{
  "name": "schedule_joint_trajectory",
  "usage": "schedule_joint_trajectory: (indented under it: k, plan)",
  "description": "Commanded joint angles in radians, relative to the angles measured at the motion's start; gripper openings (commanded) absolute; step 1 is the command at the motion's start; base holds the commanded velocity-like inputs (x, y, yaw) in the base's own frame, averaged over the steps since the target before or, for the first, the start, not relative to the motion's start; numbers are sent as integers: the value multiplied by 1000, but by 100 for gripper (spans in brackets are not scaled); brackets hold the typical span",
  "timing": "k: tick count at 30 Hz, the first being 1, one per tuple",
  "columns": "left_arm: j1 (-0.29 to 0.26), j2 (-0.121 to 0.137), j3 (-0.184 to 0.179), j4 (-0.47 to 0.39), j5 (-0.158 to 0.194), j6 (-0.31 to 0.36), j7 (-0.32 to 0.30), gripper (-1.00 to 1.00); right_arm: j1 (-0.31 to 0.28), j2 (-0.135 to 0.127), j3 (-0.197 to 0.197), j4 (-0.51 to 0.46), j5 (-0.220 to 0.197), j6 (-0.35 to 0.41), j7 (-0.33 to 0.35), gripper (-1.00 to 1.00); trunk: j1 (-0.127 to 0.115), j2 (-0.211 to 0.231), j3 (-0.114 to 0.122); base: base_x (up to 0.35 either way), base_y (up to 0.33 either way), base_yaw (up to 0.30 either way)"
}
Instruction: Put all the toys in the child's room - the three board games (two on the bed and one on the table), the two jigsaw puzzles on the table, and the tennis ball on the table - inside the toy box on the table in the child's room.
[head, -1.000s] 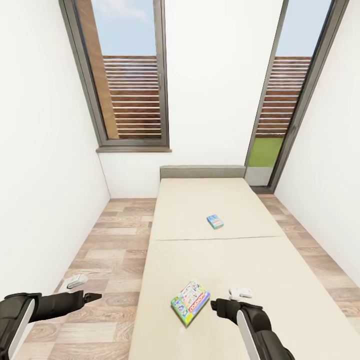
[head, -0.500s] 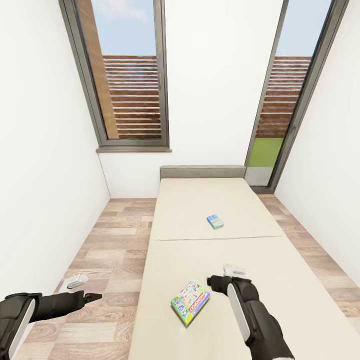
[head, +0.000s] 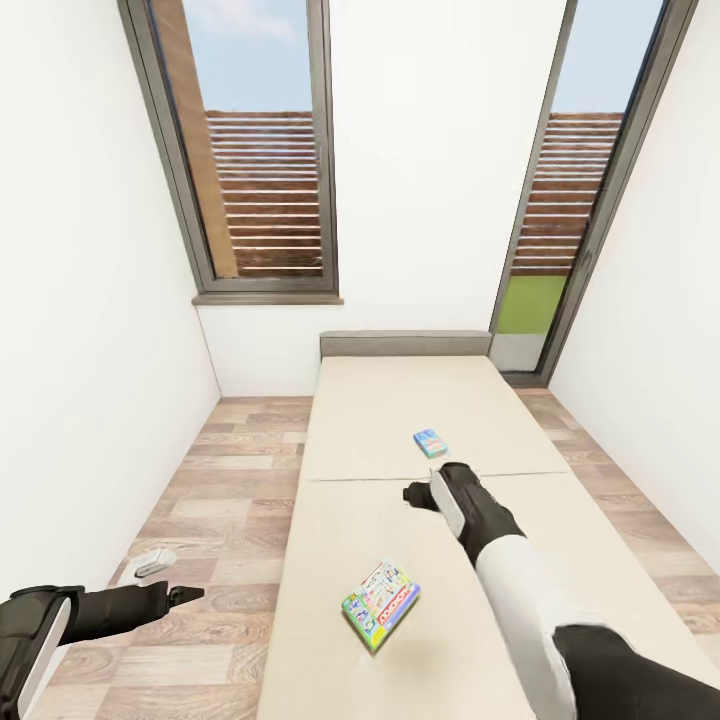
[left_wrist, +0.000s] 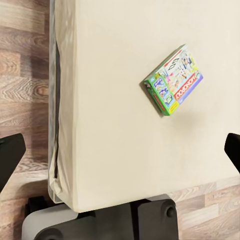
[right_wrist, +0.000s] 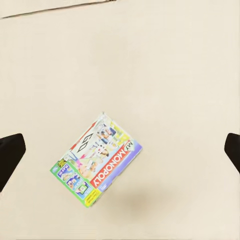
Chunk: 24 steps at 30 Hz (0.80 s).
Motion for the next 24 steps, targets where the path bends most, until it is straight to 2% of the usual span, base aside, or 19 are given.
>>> schedule_joint_trajectory:
  k: [1,2,4,7,13,24]
  plan:
    - [-1,0,1,-1,0,7,-4,100,-24,1,-10,35,-21,-11,-11,100,1,-2,-2,0,0,0]
    - [-1,0,1,-1,0,7,-4,100,-59,1,-22,95,-40,-33,-19,100,1,-2,-2,0,0,0]
    - [-1,0,1,-1,1,7,-4,100,-94,1,-34,156,-62,-55,-40,100,1,-2,-2,0,0,0]
    - [-1,1,3,-1,1,7,-5,100,-114,1,-41,194,-76,-69,-77,100,1,-2,-2,0,0,0]
    - [-1,2,6,-1,2,7,-6,100,-123,1,-42,214,-84,-78,-111,100,1,-2,-2,0,0,0]
    - [-1,2,3,-1,3,7,-6,100,-122,1,-41,221,-85,-83,-118,100,1,-2,-7,0,0,0]
